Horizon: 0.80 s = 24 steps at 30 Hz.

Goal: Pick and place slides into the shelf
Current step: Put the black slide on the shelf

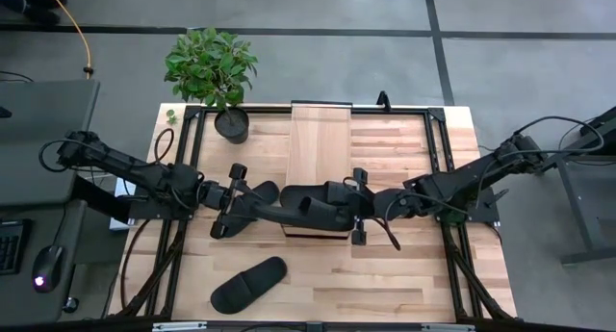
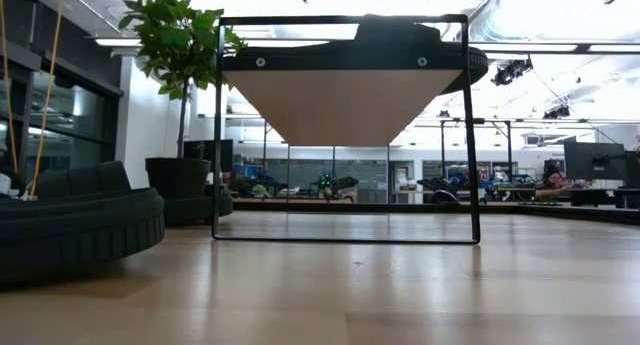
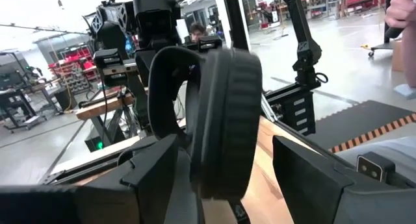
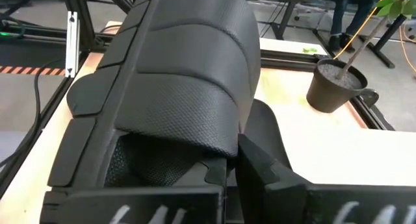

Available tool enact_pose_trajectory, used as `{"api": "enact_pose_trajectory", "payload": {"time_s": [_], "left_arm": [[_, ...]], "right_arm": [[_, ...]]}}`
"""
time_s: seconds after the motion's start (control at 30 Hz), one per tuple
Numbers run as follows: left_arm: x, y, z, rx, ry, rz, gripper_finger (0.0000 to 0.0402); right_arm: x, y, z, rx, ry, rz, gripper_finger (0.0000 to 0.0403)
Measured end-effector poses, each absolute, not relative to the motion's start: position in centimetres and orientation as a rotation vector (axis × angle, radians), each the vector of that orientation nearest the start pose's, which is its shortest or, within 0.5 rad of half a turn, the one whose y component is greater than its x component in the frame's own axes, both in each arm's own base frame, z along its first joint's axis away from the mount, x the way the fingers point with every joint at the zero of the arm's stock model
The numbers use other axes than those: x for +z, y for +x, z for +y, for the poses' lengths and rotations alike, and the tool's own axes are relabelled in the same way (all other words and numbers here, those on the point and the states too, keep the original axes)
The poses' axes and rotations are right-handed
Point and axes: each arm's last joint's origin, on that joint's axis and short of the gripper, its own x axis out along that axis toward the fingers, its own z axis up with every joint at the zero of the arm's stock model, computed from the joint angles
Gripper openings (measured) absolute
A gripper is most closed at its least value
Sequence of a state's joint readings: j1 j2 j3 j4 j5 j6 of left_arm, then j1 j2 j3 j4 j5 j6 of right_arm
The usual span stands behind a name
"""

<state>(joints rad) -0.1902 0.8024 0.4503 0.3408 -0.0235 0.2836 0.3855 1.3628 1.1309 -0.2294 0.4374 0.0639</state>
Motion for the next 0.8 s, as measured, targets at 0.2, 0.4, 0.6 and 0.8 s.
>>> {"api": "enact_pose_trajectory", "payload": {"time_s": [0.2, 0.4, 0.6, 0.8], "left_arm": [[26.4, 18.1, -3.4, -0.165, 0.283, -0.013, 0.0234], [26.4, 18.1, -3.4, -0.156, 0.281, -0.012, 0.0234], [26.4, 18.1, -3.4, -0.157, 0.281, -0.007, 0.0234], [26.3, 18.1, -3.4, -0.158, 0.282, 0.003, 0.0234]], "right_arm": [[31.8, 28.9, 10.3, -0.067, -0.123, 0.426, 0.0000], [30.8, 30.5, 9.5, -0.042, -0.099, 0.437, 0.0000], [30.6, 31.0, 8.8, -0.037, -0.099, 0.434, 0.0000], [30.7, 31.1, 8.8, -0.037, -0.095, 0.420, 0.0000]]}}
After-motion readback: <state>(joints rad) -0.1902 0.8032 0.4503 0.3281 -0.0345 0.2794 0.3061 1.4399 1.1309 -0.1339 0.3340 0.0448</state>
